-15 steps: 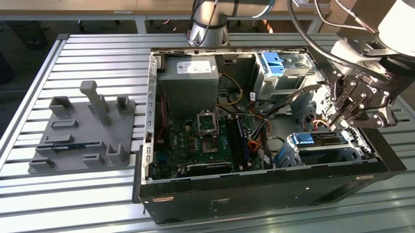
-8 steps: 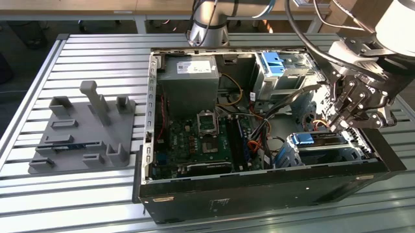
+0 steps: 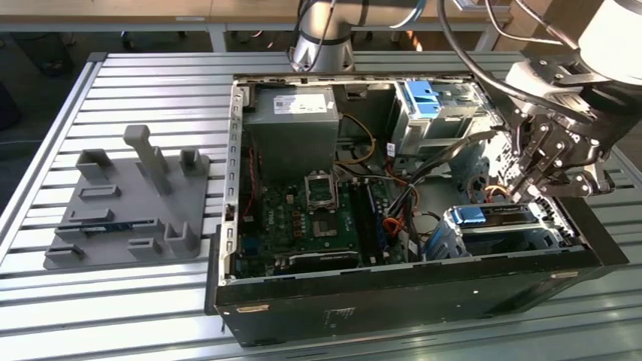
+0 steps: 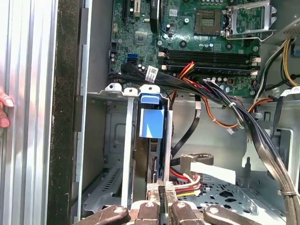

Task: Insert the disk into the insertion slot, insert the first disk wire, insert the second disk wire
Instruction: 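Insert the first disk wire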

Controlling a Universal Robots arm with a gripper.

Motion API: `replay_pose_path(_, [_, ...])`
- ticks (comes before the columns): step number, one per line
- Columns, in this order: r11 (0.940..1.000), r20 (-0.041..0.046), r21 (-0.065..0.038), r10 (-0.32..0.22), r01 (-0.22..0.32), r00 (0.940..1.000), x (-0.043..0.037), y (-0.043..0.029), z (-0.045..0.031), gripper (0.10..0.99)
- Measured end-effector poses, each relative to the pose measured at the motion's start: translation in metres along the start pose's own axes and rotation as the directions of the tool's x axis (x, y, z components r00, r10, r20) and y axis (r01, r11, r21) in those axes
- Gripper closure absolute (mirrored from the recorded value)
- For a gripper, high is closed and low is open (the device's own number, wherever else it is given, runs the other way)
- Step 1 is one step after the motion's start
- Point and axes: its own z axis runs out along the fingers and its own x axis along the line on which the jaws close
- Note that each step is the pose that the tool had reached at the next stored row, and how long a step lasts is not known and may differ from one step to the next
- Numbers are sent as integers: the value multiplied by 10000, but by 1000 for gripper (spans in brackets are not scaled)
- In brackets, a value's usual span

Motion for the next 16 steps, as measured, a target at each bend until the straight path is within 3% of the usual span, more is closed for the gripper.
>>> replay_pose_path(8, [9973, -28, -20, 736, -737, 9973, -14, 14, -3, 922])
replay_pose_path(16, [9968, -61, -21, 797, -798, 9968, -34, 13, -2, 922])
